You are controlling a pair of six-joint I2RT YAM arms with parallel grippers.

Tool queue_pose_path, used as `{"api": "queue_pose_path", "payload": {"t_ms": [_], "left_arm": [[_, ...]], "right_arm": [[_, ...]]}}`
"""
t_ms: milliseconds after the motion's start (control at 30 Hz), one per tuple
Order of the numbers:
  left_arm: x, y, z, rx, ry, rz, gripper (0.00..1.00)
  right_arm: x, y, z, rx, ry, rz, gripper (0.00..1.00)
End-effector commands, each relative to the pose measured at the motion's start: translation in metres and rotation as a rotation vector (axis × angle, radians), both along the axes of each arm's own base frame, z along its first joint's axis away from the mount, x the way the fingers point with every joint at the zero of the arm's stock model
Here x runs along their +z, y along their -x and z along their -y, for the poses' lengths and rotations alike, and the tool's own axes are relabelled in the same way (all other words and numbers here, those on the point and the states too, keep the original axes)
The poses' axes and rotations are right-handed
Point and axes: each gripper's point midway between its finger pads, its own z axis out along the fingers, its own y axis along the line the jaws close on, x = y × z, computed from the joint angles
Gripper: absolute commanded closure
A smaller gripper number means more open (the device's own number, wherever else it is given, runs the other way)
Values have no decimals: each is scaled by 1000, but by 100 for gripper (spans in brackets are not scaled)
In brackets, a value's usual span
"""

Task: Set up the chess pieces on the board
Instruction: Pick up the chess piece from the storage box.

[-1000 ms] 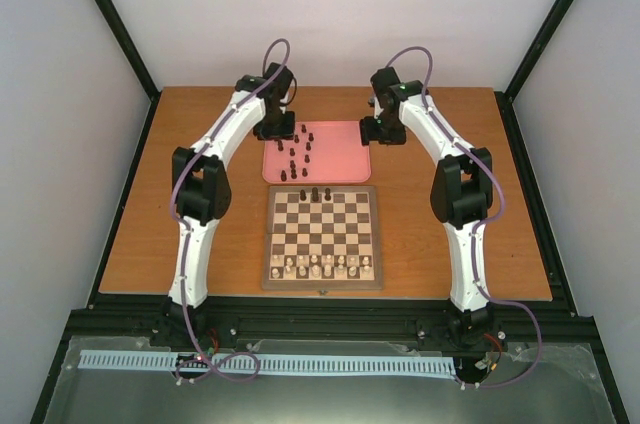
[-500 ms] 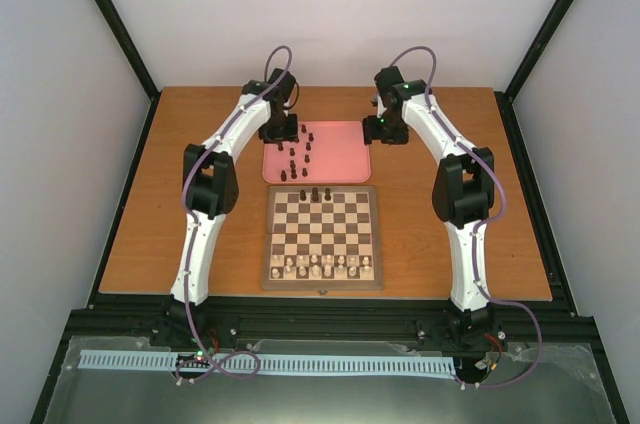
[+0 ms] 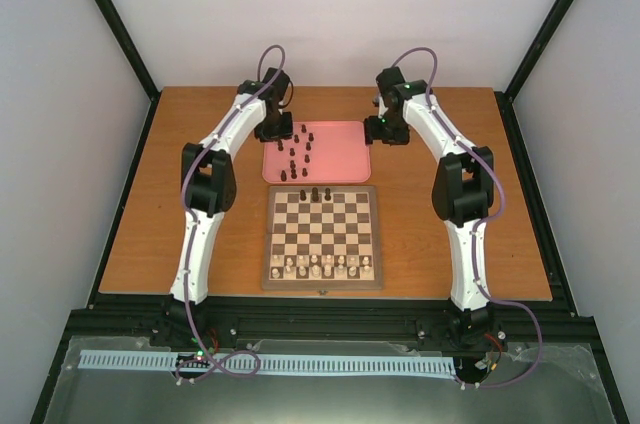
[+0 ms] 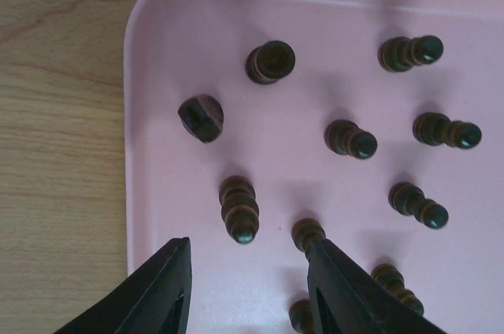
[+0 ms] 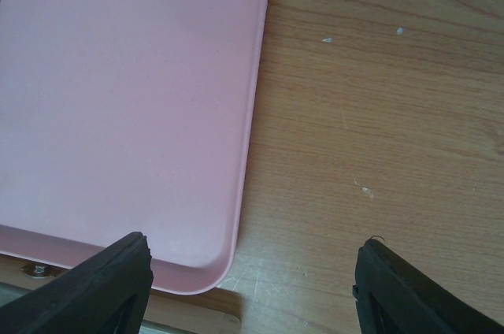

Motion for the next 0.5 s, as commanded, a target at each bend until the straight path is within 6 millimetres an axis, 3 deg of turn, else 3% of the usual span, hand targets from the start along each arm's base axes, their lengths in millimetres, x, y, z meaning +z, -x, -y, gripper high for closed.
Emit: {"api": "queue_pose_path", "payload": {"t_ms": [0, 467], "left_arm": [[-1, -16, -1, 41, 11, 40, 58], [-15, -21, -3, 58, 13, 27, 62]], "right_arm": [[1, -7, 5, -9, -1, 8, 29], [-4, -8, 12, -24, 0, -3, 29]]}}
